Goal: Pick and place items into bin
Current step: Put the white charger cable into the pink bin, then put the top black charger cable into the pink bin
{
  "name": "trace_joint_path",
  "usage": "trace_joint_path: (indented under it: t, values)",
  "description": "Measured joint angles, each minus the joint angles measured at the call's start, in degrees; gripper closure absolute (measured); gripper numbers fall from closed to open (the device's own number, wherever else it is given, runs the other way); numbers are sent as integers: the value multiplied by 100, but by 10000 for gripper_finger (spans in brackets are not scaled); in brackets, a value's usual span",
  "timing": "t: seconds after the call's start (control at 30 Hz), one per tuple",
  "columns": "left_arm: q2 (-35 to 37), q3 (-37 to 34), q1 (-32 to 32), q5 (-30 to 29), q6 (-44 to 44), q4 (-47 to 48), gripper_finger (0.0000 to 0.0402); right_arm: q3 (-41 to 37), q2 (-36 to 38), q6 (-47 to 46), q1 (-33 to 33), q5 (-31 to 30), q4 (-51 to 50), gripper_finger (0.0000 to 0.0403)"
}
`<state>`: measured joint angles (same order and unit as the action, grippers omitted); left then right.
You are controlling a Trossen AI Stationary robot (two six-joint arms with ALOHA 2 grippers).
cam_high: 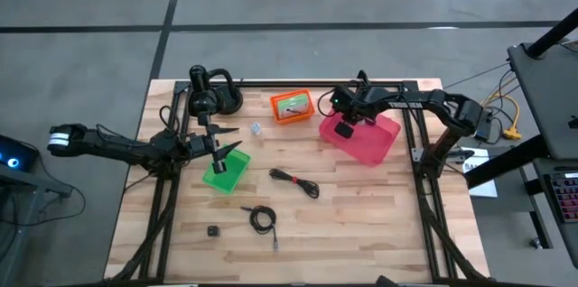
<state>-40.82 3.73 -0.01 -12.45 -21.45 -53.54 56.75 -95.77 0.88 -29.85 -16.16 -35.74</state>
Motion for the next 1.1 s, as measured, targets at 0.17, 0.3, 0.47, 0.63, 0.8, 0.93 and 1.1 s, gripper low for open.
trace_joint_path:
  t: [0.17, 0.3, 0.47, 0.63, 0.8, 0.93, 1.1]
  values:
    - [-2, -2, 0, 0, 0, 0, 240, -25, 0, 43, -57, 180, 54, 378]
    - [0, -2, 0, 0, 0, 0, 240, -74, -2, 54, -59, 190, 54, 378]
    - [0, -2, 0, 2, 0, 0, 240, -90, -2, 62, -59, 188, 56, 378]
    - [-2, -2, 0, 1, 0, 0, 240, -94, -2, 37, -59, 180, 62, 373]
    - [-2, -2, 0, 0, 2, 0, 240, -94, -2, -88, -59, 163, 83, 345]
    - [-2, -2, 0, 0, 2, 0, 240, -94, -2, -222, -59, 141, 90, 325]
    - [0, -2, 0, 1, 1, 0, 240, -94, -2, -239, -55, 113, 97, 313]
